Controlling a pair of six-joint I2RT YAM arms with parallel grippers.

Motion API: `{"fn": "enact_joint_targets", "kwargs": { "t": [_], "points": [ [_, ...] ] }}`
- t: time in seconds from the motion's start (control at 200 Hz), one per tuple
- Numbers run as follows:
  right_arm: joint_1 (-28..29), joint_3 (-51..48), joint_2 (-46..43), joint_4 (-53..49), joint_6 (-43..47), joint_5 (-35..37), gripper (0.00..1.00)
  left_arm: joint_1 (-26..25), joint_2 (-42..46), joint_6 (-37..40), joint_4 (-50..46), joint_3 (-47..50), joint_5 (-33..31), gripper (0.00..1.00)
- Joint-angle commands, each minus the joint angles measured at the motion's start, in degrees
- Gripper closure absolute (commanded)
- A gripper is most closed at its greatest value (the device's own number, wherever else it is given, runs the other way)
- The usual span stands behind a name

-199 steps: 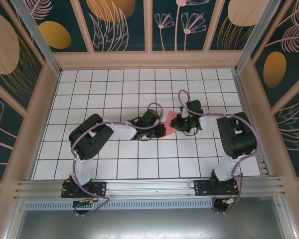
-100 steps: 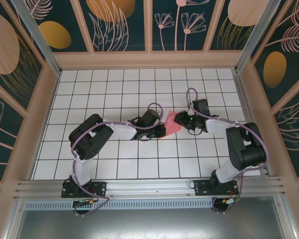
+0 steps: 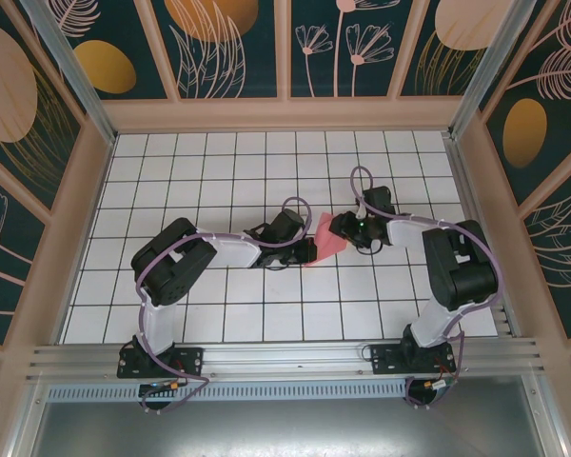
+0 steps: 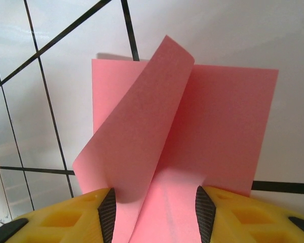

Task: Fold a paper plane with a square sheet of paper (pick it up from the middle)
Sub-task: Fourth fold the wing at the center of the table.

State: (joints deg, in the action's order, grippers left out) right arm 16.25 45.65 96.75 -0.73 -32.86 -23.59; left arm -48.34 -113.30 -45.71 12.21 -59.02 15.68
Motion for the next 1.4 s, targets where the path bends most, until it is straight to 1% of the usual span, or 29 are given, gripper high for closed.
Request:
{"fn": "enact_joint_targets", "kwargs": {
  "t": [0.0, 0.225, 0.385, 0.425, 0.57, 0.671, 0.946, 1.396],
  "points": [
    [0.6, 2.3, 2.0, -2.8, 1.7, 2.4, 0.52, -0.4, 1.0, -0.7, -2.5, 1.2, 1.2, 1.0],
    [2.3, 4.3, 5.6, -7.4, 1.6, 8.8, 0.53, -0.2, 3.0, -0.7, -1.2, -1.0, 1.4, 1.0],
    [3.1, 5.2, 8.1, -10.0, 0.6, 12.3, 0.53, 0.2, 4.6, -1.4, 1.5, -2.2, 0.7, 0.89],
    [3.3, 5.2, 8.4, -10.3, 0.4, 12.7, 0.53, 0.4, 4.6, -1.7, 2.0, -2.2, 0.3, 0.88],
    [3.7, 5.3, 9.5, -11.1, -0.2, 14.0, 0.53, 1.1, 3.2, -2.1, 3.3, -3.1, 1.1, 0.87],
    [3.9, 5.5, 10.1, -11.6, -0.5, 14.3, 0.53, 1.2, 1.5, -1.9, 2.5, -4.6, 1.3, 0.86],
    [4.3, 5.8, 11.4, -13.1, -1.3, 16.7, 0.5, 1.6, -1.8, -0.4, -0.4, -6.9, -0.4, 0.86],
    [4.9, 5.4, 14.4, -15.7, -2.3, 21.4, 0.49, 2.2, -3.0, 1.2, -2.9, -7.8, -3.1, 0.88]
  ]
}}
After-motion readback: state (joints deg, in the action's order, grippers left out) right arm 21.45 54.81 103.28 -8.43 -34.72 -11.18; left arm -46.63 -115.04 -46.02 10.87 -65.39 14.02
